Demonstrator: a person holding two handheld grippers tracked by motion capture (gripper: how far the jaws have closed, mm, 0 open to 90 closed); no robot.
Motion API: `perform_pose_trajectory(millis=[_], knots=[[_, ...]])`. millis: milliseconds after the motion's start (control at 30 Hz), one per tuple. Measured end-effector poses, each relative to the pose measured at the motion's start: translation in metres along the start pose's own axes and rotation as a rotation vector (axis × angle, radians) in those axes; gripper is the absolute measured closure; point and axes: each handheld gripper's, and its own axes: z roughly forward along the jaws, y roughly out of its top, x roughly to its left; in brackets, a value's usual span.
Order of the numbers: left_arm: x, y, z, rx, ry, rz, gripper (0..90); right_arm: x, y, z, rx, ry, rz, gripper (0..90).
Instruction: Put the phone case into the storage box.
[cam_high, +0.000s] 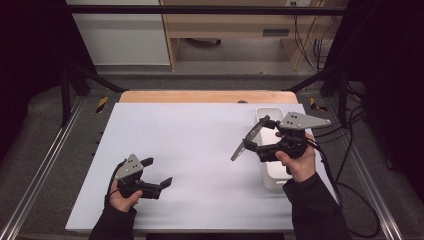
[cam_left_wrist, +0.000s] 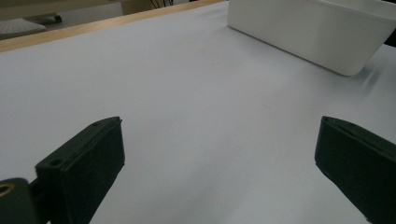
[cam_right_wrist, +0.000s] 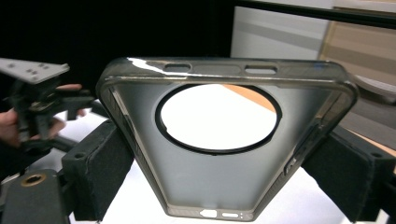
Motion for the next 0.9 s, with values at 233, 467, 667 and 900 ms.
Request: perform_pose_trajectory(millis=[233, 467, 667, 900], knots=[[0.004, -0.002, -0.002, -0.004, 0.017, -0.01, 1.2, -0.009, 0.007, 0.0, 0.002, -0.08, 0.012, 12.2], [0.005, -0.002, -0.002, -0.005, 0.024, -0.009, 1.4, -0.02, 0.011, 0.0, 0.003, -0.151, 0.027, 12.2], [0.005, -0.003, -0.002, -0.001, 0.028, -0.005, 1.4, -0.031, 0.014, 0.0, -0.004, -0.209, 0.043, 12.2], [0.006, -0.003, -0.001, 0.003, 0.029, -0.001, 1.5, -0.044, 0.016, 0.004, -0.002, -0.277, 0.06, 12.2]])
